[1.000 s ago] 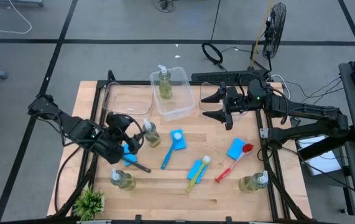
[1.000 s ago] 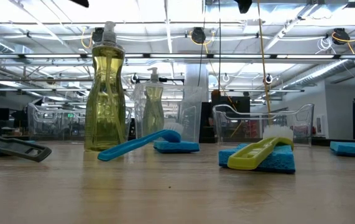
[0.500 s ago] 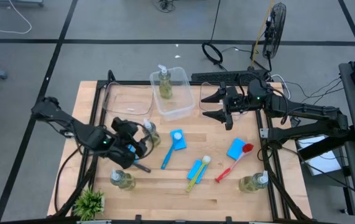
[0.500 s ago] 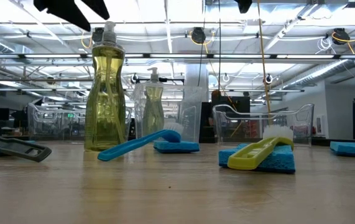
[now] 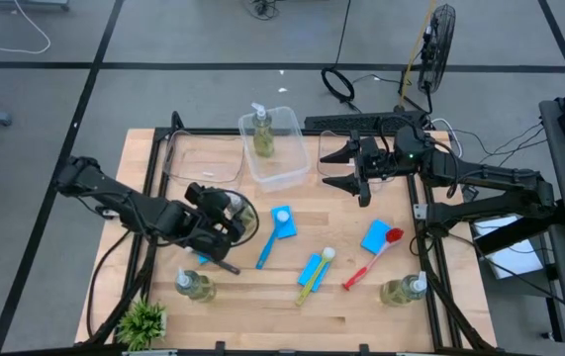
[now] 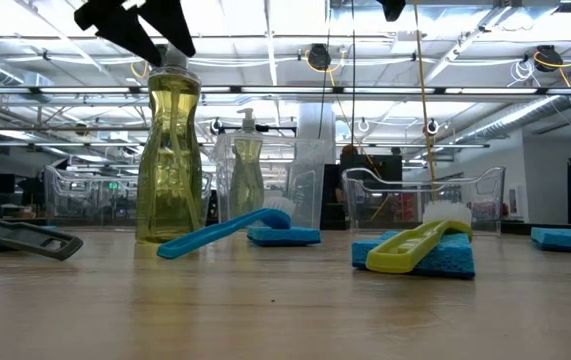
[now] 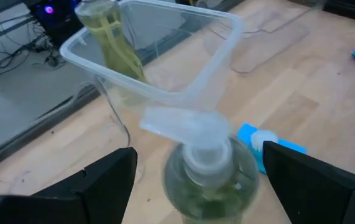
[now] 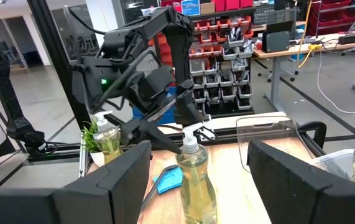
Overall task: Pick & Place Kitchen Sink Supplies
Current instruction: Put the dishwashing liquid bottle into the white bin
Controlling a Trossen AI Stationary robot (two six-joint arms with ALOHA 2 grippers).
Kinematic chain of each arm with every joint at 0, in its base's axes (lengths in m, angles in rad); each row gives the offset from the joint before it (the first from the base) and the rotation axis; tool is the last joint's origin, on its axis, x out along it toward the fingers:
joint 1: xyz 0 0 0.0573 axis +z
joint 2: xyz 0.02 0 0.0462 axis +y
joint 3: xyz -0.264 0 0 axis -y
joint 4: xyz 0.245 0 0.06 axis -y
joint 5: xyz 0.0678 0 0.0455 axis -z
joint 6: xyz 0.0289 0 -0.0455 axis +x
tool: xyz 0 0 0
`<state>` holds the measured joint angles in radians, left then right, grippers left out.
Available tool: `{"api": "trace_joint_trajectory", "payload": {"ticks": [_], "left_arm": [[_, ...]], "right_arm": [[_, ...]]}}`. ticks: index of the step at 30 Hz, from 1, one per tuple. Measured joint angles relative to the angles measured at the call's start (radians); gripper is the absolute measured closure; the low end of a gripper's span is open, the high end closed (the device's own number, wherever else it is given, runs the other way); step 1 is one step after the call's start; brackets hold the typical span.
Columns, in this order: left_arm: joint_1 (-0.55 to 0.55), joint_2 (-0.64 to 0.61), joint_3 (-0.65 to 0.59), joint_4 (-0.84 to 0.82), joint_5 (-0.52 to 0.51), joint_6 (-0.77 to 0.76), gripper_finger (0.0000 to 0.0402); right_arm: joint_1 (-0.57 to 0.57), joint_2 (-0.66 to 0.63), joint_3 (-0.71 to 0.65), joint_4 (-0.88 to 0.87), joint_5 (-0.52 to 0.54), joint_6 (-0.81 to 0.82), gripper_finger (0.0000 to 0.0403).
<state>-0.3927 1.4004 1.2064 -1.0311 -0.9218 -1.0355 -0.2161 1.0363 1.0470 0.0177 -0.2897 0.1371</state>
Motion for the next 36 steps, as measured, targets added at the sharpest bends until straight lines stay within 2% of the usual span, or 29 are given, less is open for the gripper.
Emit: {"api": "trace_joint_trajectory", "payload": {"ticks": [5,12,24,28,36], "left_arm": [[0.034,0.003,-0.001,0.008,0.013,0.020,0.0055],[0.053,0.016,-0.052,0.128,0.022,0.041,0.0055],[0.070,0.042,-0.060,0.161,0.016,0.040,0.0060],[0.075,0.045,-0.058,0.187,0.021,0.057,0.0102],[0.078,0.048,-0.060,0.224,0.020,0.100,0.0236]], "right_arm": [[0.000,0.000,0.000,0.000,0.000,0.000,0.0149],[0.000,0.000,0.000,0.000,0.000,0.000,0.0149],[0.000,0.000,0.000,0.000,0.000,0.000,0.0149],[0.000,0.000,0.000,0.000,0.000,0.000,0.0149],[0.000,0.000,0.000,0.000,0.000,0.005,0.0149]]}}
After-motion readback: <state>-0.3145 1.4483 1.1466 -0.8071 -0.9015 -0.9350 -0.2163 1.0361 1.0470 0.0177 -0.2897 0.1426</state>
